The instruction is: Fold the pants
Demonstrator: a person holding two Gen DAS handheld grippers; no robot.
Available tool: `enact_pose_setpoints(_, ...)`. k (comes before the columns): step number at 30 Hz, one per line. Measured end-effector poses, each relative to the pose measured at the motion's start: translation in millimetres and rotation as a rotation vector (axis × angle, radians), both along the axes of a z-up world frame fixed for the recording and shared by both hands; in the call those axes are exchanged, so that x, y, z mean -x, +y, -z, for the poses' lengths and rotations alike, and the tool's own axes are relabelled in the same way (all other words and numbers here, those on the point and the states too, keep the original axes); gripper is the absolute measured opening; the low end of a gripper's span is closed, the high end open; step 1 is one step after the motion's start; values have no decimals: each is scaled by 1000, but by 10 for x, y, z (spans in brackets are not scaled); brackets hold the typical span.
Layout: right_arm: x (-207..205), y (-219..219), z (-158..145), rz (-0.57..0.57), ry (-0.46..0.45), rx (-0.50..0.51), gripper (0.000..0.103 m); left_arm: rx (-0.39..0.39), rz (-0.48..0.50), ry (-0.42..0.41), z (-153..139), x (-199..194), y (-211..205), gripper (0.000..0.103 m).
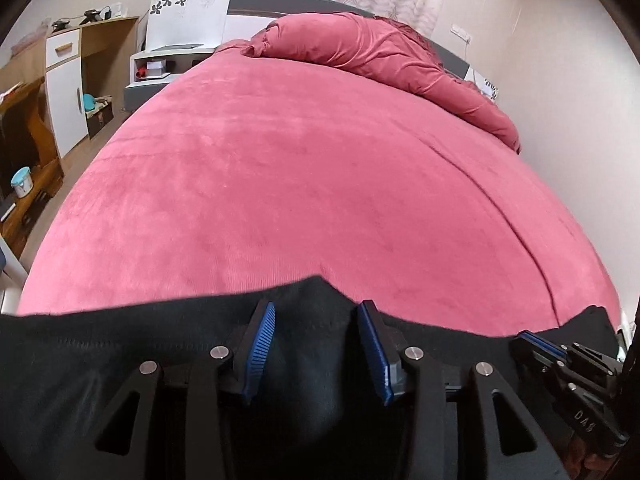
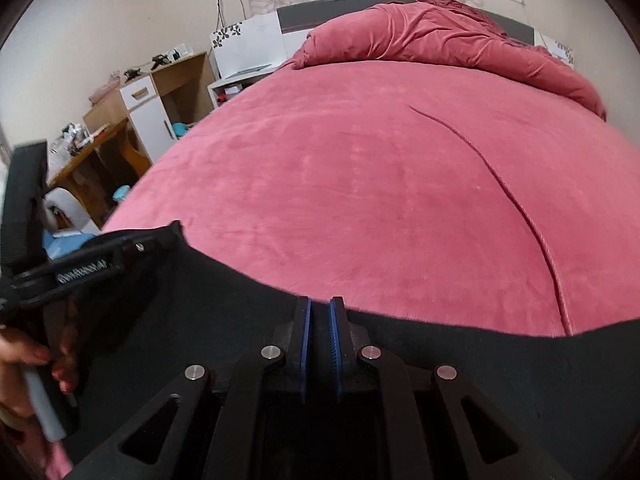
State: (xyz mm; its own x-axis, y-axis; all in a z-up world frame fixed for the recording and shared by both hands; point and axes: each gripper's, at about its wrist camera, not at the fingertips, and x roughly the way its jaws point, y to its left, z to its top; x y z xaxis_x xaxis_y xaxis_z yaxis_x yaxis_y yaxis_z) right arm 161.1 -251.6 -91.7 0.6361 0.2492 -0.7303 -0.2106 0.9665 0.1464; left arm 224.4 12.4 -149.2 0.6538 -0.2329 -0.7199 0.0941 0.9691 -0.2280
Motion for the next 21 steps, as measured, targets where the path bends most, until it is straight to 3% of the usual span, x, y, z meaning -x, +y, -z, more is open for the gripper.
enact_pose_setpoints(5,-190,-34,134,37,33,-54,7,-61,0,-20,23,-14,-97,47)
enact_pose_setpoints(7,-151,-59,65,35,21,-77,8,-43,-3,-21,-13,12,-61,47)
enact_pose_setpoints(10,88,-236,-153,64,-42,-150,14,-13,-40,-18,-76,102,7,46)
enact_pose_setpoints(12,231,-391,-250,106,-69,-157,27,7,-45,-38,-148,255,-16,46)
enact_pose_setpoints(14,377,-662,-311,171,-84,-161,28,16,4,-52,-174,401,-96,46)
enact_pose_setpoints(18,531,-1390,-248,336,-44,-137,28,-39,101,-59,-78,715,-307,46)
enact_pose_setpoints(21,654,-1895,-219,440,-30,-115,28,-72,90,-30,58,772,-328,46)
